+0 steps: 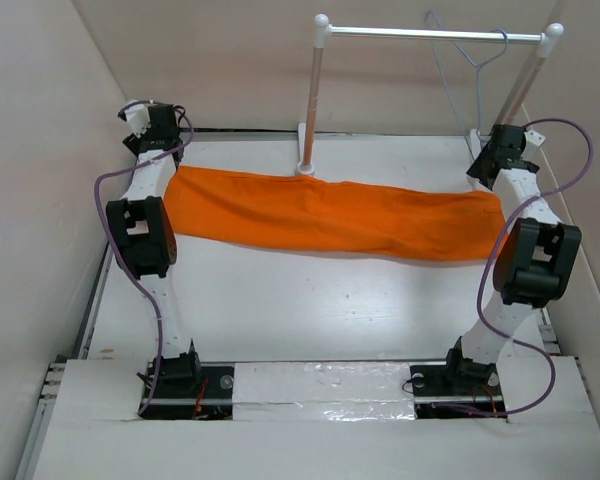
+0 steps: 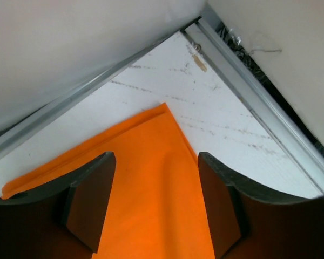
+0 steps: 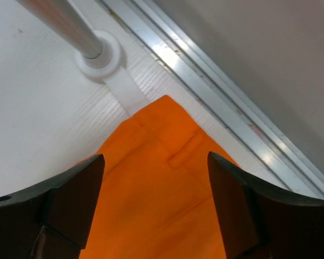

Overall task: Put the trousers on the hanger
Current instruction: Fold the trousers at the center of the board.

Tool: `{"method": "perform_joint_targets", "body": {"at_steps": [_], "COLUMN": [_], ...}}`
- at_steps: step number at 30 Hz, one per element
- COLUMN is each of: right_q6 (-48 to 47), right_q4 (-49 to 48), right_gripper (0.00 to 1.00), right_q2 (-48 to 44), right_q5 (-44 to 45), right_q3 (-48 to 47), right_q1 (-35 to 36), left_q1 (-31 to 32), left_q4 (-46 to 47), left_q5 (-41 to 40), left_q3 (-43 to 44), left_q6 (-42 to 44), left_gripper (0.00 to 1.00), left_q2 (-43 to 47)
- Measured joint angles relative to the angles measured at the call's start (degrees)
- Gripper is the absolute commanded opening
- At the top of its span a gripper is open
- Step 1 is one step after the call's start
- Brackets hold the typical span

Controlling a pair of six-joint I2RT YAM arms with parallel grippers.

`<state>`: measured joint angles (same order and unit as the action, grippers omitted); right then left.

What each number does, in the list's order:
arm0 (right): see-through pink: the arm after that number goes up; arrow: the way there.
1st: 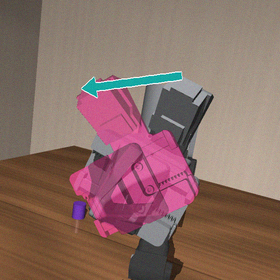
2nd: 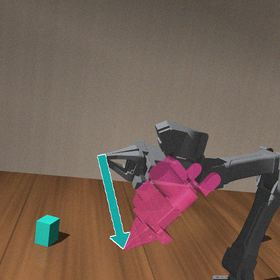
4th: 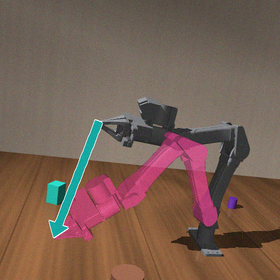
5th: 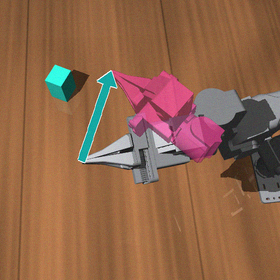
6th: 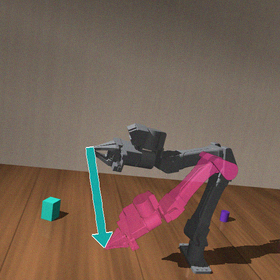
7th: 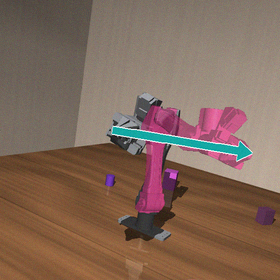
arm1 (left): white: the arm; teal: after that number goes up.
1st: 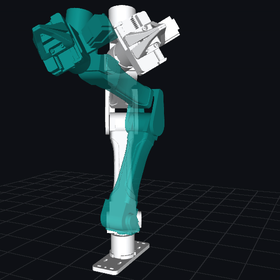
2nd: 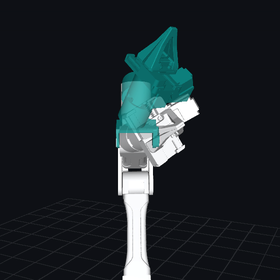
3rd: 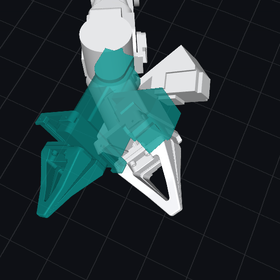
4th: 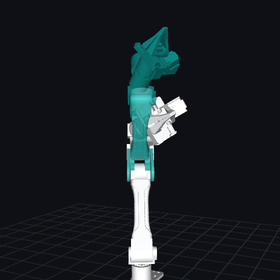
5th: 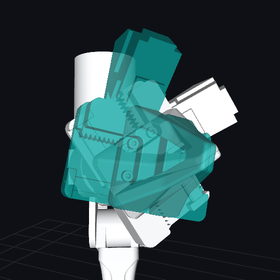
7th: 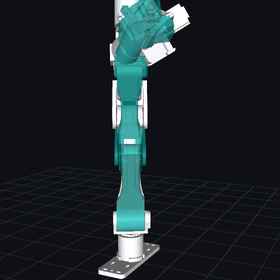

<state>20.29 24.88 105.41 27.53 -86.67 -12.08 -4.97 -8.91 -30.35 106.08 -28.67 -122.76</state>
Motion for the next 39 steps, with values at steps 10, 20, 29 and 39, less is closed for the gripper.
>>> {"method": "perform_joint_targets", "body": {"at_steps": [10,20,29,39], "right_q6": [10.25,14.86,13.03,14.49], "right_q4": [-11.17,-23.96,-27.89,-35.26], "right_gripper": [0.88,0.0,0.83,0.77], "right_q2": [-18.95,-45.9,-50.49,-33.18], "right_q5": [-10.93,-18.8,-25.18,-36.37], "right_q3": [21.57,51.3,64.63,63.47], "right_q1": [2.64,8.39,-2.67,-14.47], "left_q1": [-0.85,-4.63,-6.4,-6.4], "left_q4": [0.46,-0.76,-3.41,-3.98], "left_q5": [2.58,8.17,12.48,15.19], "left_q3": [-15.1,-34.36,-40.54,-42.12], "left_q6": [0.2,-6.51,-8.26,-8.94], "left_gripper": [0.63,0.56,0.63,0.64], "left_q2": [9.6,24.98,24.28,20.39]}}
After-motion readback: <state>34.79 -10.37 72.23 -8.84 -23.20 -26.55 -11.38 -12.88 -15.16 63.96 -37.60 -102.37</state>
